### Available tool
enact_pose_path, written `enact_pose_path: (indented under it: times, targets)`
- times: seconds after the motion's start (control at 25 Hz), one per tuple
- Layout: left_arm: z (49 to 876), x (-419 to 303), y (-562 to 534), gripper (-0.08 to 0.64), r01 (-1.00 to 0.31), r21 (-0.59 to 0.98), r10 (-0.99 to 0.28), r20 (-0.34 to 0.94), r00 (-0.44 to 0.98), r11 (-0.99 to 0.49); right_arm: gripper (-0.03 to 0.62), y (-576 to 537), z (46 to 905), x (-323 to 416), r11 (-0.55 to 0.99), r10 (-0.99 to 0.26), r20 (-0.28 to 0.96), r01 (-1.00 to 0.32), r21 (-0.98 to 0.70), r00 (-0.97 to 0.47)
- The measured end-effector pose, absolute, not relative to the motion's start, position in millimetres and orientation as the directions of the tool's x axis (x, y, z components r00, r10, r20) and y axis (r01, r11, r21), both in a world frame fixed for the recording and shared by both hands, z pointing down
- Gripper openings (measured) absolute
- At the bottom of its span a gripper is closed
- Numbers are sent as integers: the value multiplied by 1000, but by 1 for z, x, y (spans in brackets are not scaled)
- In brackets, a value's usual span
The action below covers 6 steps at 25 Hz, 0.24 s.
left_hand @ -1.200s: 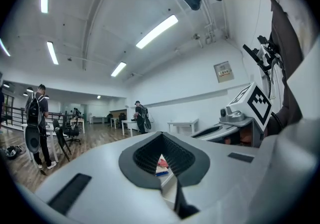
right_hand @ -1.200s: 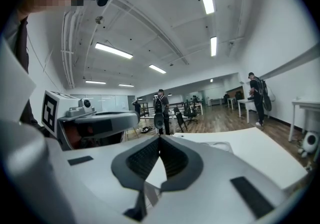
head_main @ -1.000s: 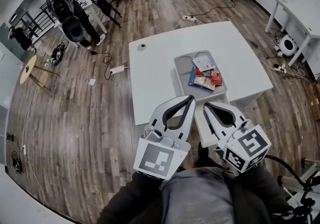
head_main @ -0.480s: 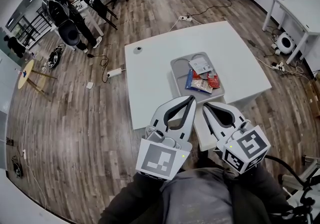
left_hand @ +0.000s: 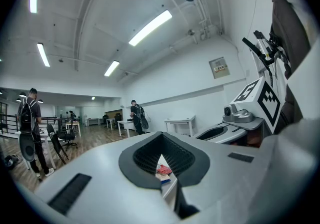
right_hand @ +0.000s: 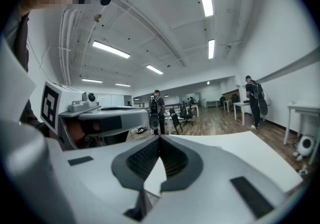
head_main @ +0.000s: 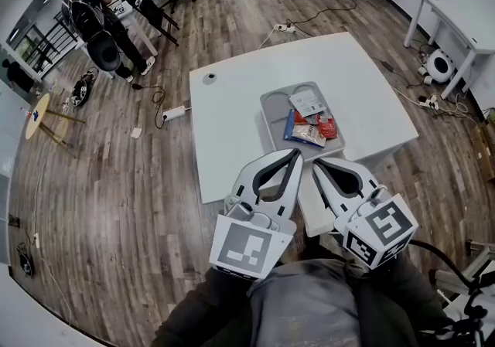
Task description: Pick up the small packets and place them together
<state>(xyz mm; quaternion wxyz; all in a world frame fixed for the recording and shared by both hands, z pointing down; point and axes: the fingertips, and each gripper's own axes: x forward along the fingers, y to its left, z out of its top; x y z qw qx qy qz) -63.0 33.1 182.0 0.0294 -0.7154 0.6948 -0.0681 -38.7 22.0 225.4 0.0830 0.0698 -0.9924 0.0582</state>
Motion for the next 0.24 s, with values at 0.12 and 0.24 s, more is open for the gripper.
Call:
enact_pose_path:
  times: [0.12,0.24]
  targets:
    - [183,-61,30,-3,-990,-137,-998,58,29,-36,5,19,226,-37,983,-131,172,-150,-103,-976]
    - [185,-59,27,-3,-990,-137,-998,61,31,-39,5,16,226,-36,984,-130,170,-148,-102,-977]
